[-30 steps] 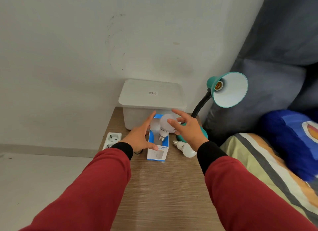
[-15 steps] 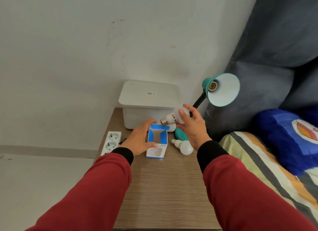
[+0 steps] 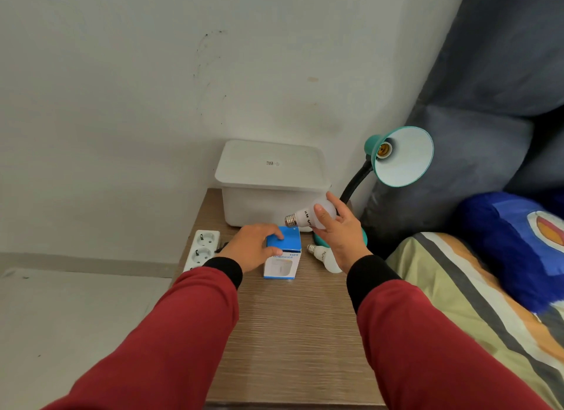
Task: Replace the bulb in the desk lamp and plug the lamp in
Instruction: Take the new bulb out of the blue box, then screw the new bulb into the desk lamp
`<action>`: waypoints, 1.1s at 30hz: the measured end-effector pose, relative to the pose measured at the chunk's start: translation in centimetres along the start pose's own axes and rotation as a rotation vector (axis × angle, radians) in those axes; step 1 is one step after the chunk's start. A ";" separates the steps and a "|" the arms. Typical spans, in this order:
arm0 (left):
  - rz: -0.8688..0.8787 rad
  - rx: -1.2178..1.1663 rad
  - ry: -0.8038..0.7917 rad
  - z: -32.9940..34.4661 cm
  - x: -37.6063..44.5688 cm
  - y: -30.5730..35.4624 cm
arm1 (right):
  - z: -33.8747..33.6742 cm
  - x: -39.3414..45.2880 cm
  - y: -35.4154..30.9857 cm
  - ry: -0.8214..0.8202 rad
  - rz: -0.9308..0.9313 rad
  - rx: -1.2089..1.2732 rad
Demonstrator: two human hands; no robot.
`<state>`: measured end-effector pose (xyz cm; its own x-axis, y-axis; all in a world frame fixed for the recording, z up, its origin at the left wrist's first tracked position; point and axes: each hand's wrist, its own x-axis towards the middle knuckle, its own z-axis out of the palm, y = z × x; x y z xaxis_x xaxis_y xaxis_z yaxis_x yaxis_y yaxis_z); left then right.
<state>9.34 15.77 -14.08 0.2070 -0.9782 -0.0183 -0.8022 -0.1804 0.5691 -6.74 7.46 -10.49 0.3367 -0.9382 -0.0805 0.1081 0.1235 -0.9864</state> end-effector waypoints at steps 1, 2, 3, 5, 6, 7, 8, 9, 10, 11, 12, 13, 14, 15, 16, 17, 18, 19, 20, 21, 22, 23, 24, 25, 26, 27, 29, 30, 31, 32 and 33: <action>0.003 0.004 -0.005 -0.1 0.1 0.0 | 0.0 0.1 0.0 0.000 -0.003 -0.008; 0.008 0.019 -0.014 -0.1 0.2 0.0 | 0.0 0.3 0.1 -0.001 -0.007 -0.022; 0.010 0.038 -0.028 -0.2 0.3 0.0 | 0.1 0.4 0.2 -0.002 -0.010 -0.039; -0.002 0.058 -0.058 -0.5 0.5 0.1 | 0.2 0.5 0.4 -0.002 -0.009 -0.063; -0.010 0.059 -0.070 -0.6 0.7 0.2 | 0.3 0.6 0.6 -0.002 -0.004 -0.070; -0.012 0.056 -0.075 -0.7 0.8 0.2 | 0.3 0.6 0.8 -0.003 0.004 -0.072; -0.009 0.054 -0.073 -0.7 0.9 0.2 | 0.3 0.6 0.9 -0.004 0.014 -0.072; -0.007 0.053 -0.068 -0.6 0.9 0.3 | 0.3 0.6 1.0 -0.006 0.026 -0.072; -0.009 0.051 -0.063 -0.6 1.0 0.4 | 0.3 0.5 1.1 -0.008 0.038 -0.073; -0.014 0.049 -0.055 -0.4 1.0 0.4 | 0.3 0.6 1.1 -0.009 0.048 -0.077; -0.022 0.048 -0.050 -0.4 1.0 0.5 | 0.3 0.6 1.2 -0.008 0.055 -0.092; -0.028 0.049 -0.049 -0.4 1.0 0.6 | 0.2 0.6 1.3 -0.008 0.060 -0.112; -0.032 0.053 -0.052 -0.4 1.1 0.7 | 0.2 0.6 1.3 -0.007 0.063 -0.132; -0.034 0.060 -0.056 -0.4 1.1 0.8 | 0.2 0.6 1.3 -0.005 0.065 -0.146; -0.037 0.066 -0.062 -0.5 1.1 0.8 | 0.2 0.6 1.3 -0.001 0.067 -0.161; -0.043 0.067 -0.067 -0.5 1.1 0.9 | 0.2 0.5 1.2 0.002 0.069 -0.179; -0.052 0.066 -0.073 -0.6 1.1 0.9 | 0.2 0.5 1.1 0.000 0.067 -0.198; -0.061 0.066 -0.080 -0.5 1.1 0.8 | 0.2 0.4 1.0 -0.006 0.061 -0.219; -0.066 0.066 -0.087 -0.6 1.0 0.8 | 0.2 0.2 0.8 -0.012 0.049 -0.248; -0.067 0.065 -0.093 -0.6 0.9 0.8 | 0.1 0.1 0.6 -0.012 0.034 -0.285; -0.067 0.061 -0.098 -0.7 0.8 0.9 | 0.1 0.1 0.3 -0.010 0.017 -0.330; -0.069 0.059 -0.105 -0.9 0.7 0.9 | 0.1 0.1 0.1 -0.004 0.007 -0.378; -0.071 0.064 -0.109 -1.0 0.6 1.0 | 0.0 0.2 -0.1 0.001 0.005 -0.420; -0.074 0.077 -0.110 -1.2 0.5 1.2 | 0.0 0.2 -0.4 0.006 0.004 -0.463; -0.079 0.092 -0.111 -1.3 0.4 1.4 | 0.0 0.2 -0.7 0.008 0.003 -0.517; -0.087 0.111 -0.117 -1.4 0.3 1.6 | 0.0 0.2 -1.0 0.009 0.004 -0.578; -0.118 0.166 -0.151 -1.6 0.4 1.9 | -0.1 0.1 -1.6 0.011 0.013 -0.687; -0.145 0.199 -0.172 -1.7 0.6 2.1 | -0.1 0.0 -2.0 0.012 0.017 -0.727; -0.175 0.230 -0.191 -1.9 0.6 2.3 | -0.2 -0.1 -2.3 0.012 0.018 -0.761; -0.202 0.257 -0.205 -2.1 0.7 2.5 | -0.3 -0.1 -2.6 0.010 0.016 -0.792; -0.223 0.280 -0.218 -2.4 0.8 2.7 | -0.3 -0.1 -2.8 0.007 0.015 -0.823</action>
<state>8.61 14.78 -10.60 0.2941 -0.9054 -0.3061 -0.8786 -0.3821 0.2863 -7.41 7.14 -7.74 0.3265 -0.9407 -0.0927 -0.6174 -0.1380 -0.7744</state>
